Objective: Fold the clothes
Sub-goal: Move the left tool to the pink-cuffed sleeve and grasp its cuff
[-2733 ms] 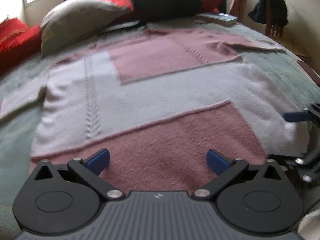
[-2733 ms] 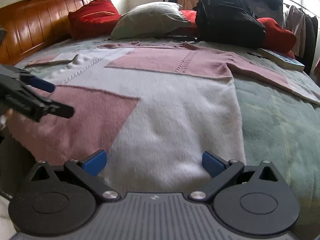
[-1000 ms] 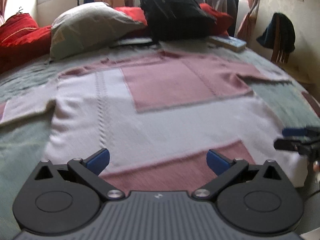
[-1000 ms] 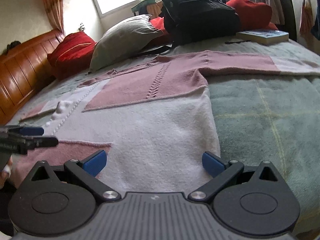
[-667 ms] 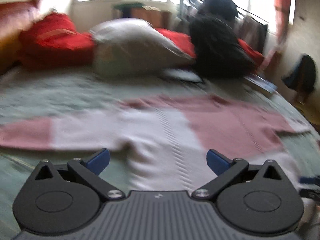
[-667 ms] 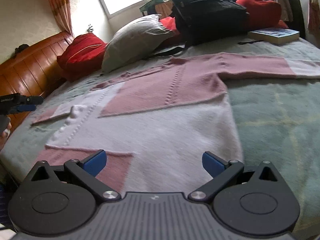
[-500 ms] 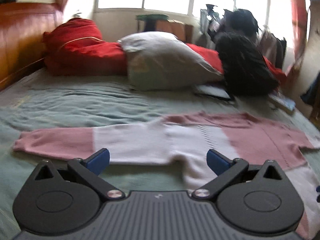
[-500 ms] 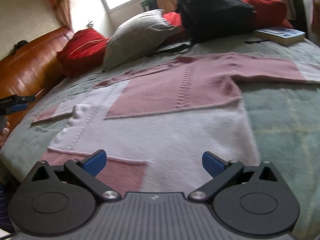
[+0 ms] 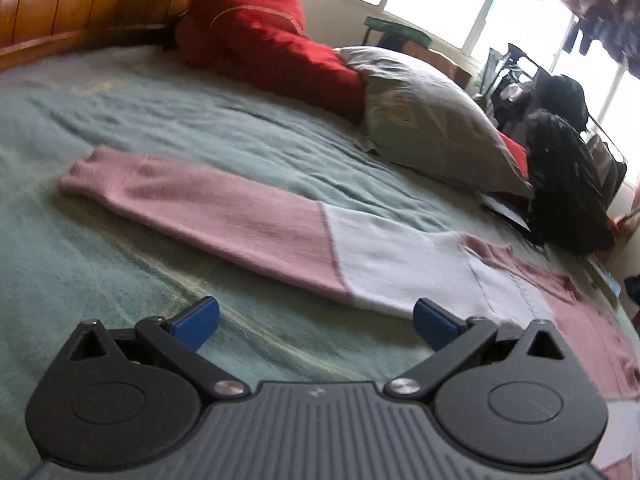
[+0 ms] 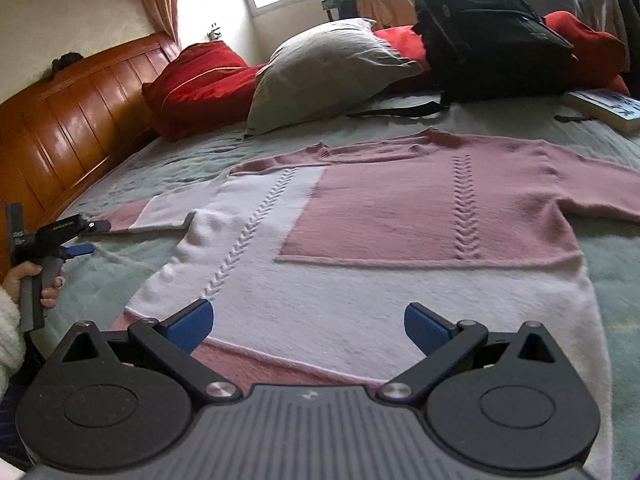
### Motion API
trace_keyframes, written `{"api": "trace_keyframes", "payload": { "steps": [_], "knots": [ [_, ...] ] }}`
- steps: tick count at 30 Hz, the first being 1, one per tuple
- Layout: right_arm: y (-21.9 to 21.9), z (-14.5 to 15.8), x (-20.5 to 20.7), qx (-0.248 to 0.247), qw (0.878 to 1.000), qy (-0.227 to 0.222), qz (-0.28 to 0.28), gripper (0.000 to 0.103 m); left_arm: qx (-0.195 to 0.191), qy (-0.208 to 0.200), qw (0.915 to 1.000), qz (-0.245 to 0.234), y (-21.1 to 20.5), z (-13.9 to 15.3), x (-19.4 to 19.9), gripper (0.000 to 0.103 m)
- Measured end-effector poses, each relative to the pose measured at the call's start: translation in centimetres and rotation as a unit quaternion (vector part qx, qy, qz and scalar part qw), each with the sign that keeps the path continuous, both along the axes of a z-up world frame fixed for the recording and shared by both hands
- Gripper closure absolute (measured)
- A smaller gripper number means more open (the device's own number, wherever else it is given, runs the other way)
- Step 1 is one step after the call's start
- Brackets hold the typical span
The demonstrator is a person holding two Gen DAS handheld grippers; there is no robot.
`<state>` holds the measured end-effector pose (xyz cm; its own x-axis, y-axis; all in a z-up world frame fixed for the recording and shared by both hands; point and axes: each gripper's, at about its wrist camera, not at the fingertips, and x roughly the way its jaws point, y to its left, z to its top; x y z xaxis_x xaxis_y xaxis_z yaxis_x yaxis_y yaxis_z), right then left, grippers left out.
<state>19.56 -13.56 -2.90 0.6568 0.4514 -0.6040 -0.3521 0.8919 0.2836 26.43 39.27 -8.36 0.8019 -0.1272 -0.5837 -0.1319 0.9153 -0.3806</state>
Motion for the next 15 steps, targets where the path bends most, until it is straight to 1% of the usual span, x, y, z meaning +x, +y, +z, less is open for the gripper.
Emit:
{"api": "trace_keyframes", "payload": {
  "steps": [5,10,15],
  "knots": [
    [1.4,0.1,0.1,-0.009,1.000,-0.003,0.012,0.000,-0.049,-0.022,0.9986,-0.003,1.7,-1.3,2.1,0.001],
    [2.4,-0.3,0.3,-0.035,0.999,-0.014,0.011,0.000,-0.054,-0.034,0.9979,0.012,2.8,-1.6,4.2,0.001],
    [3.0,-1.0,0.9,-0.040,0.999,-0.005,0.014,0.000,-0.061,-0.043,0.9971,0.015,3.8,-1.9,5.4,0.001]
  ]
}}
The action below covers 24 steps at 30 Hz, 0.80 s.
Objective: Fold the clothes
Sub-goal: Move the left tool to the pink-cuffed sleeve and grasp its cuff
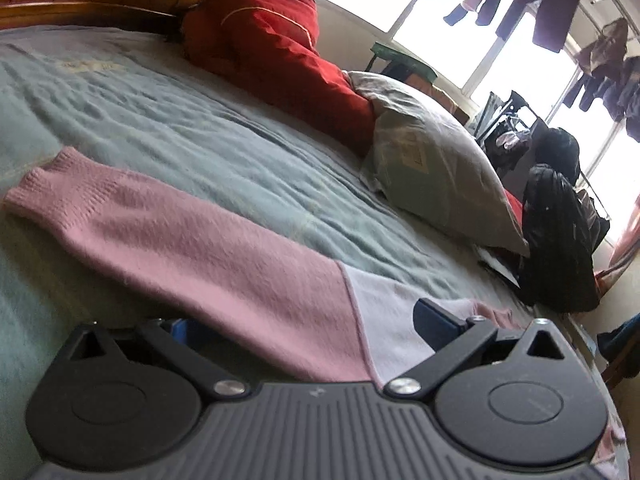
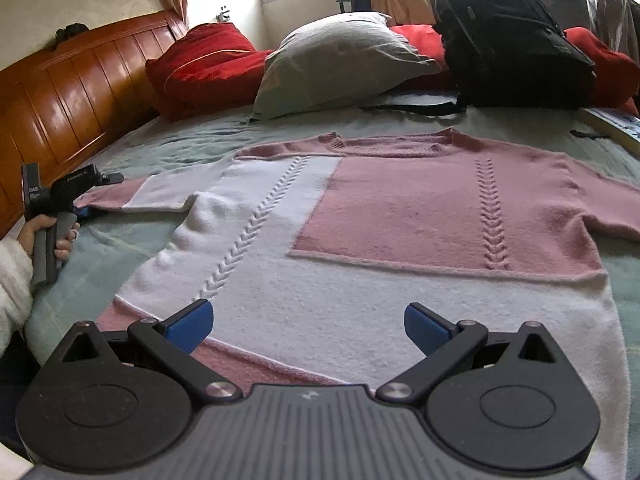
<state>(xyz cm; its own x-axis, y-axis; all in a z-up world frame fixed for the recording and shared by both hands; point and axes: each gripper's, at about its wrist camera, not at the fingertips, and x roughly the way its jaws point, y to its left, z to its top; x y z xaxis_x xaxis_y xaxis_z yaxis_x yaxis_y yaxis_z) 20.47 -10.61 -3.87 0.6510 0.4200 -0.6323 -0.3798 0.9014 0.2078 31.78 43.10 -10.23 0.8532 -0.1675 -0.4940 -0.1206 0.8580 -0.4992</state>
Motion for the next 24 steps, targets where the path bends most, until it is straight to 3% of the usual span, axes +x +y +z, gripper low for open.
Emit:
{"api": "trace_keyframes", "payload": {
  "steps": [4,10,18,24],
  "knots": [
    [0.5,-0.3,0.3,-0.006,1.000,0.002,0.006,0.000,0.012,-0.005,0.9999,0.004,0.2,0.0,0.9,0.001],
    [0.9,-0.1,0.6,0.002,1.000,0.007,0.013,0.000,0.003,-0.009,0.9988,0.047,1.1,0.1,2.4,0.001],
    [1.1,0.6,1.6,-0.005,0.999,0.052,0.007,0.000,-0.001,-0.026,0.9985,0.049,0.9,1.2,2.1,0.001],
    [1.3,1.4,0.8,-0.006,0.999,0.037,0.021,0.000,0.012,-0.033,0.9983,0.047,-0.1,2.6,2.3,0.001]
  ]
}}
